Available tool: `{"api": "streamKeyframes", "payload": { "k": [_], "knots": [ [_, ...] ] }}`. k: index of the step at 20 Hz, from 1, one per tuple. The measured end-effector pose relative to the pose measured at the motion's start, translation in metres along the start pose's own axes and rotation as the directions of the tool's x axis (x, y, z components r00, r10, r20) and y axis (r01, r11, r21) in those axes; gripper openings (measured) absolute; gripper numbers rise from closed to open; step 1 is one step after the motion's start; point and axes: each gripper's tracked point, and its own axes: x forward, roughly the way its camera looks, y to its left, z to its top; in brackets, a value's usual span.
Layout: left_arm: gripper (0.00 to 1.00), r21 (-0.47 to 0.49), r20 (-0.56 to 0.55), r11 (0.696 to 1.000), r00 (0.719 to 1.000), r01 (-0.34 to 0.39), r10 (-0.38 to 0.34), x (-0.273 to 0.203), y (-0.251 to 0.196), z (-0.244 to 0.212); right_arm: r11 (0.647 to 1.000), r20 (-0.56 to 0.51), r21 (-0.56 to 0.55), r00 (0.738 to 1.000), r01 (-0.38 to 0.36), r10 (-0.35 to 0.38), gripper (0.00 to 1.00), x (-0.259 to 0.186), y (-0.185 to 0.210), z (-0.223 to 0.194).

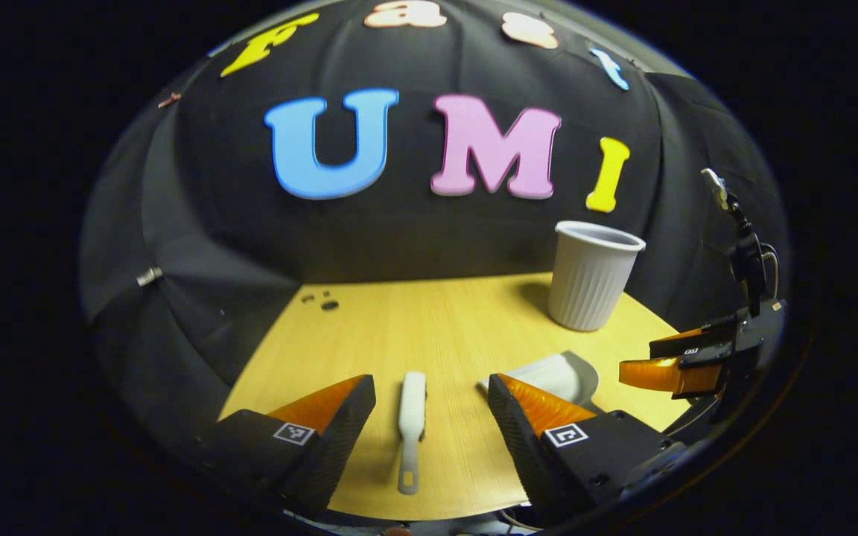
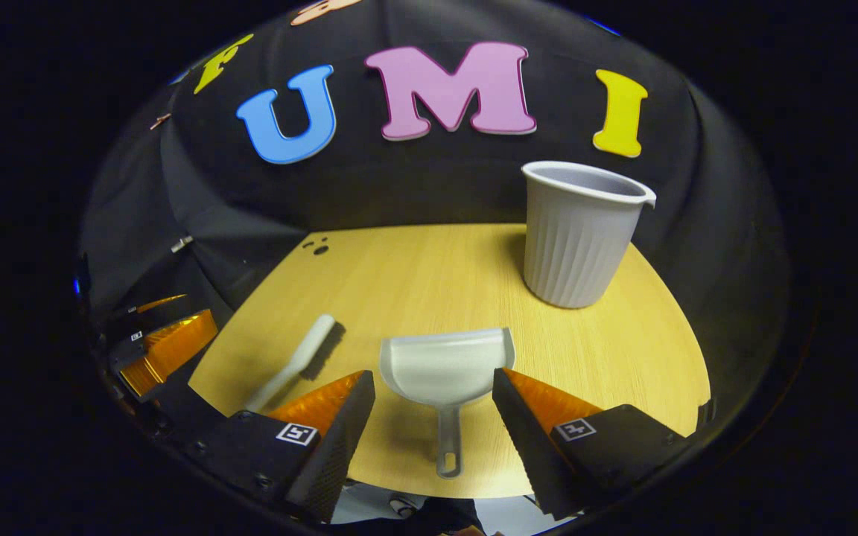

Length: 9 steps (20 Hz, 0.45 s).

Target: Pick up the small broom and dustpan from the desktop, sweep the trash into the dustpan with the broom, and then empty the trash into the garbage bin.

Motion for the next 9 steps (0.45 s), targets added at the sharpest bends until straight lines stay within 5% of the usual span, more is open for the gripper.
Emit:
{"api": "streamKeyframes", "payload": {
  "k": [6,9],
  "knots": [
    [0.95,0.015,0.152,1.000,0.988,-0.016,0.013,-0.090,-0.013,0.028,0.998,0.241,-0.056,0.970,-0.028,0.041,0.99,-0.075,0.036,0.043],
    [0.95,-0.039,0.172,0.999,0.985,-0.012,0.019,-0.126,-0.020,0.019,0.997,0.273,-0.071,0.962,-0.004,0.023,0.99,-0.105,0.037,0.038]
  ]
}}
